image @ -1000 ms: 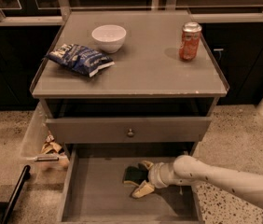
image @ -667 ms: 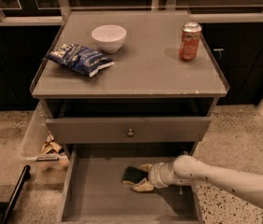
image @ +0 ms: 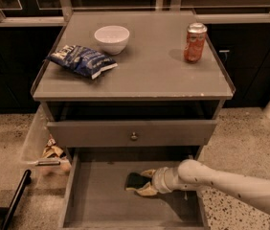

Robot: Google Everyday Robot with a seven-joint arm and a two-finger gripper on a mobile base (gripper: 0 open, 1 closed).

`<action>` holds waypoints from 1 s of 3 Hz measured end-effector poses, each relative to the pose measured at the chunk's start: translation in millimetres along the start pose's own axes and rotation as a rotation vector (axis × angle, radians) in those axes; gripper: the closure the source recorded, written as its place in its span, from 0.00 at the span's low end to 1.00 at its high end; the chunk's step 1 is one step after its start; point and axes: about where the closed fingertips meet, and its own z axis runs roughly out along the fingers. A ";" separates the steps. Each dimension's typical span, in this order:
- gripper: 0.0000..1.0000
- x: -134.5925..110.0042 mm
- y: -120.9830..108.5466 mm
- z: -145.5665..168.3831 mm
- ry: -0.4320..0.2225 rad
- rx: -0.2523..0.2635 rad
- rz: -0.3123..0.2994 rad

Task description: Pick sponge from middle drawer and place on counter

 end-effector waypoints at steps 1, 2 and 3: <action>1.00 0.0 0.0 0.0 0.000 0.000 0.000; 1.00 -0.2 2.0 -1.3 -0.003 -0.007 0.008; 1.00 -12.6 9.0 -29.4 -0.013 -0.010 0.017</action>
Offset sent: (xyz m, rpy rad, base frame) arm -0.0050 -0.0041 0.0049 0.0154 0.0245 -0.0083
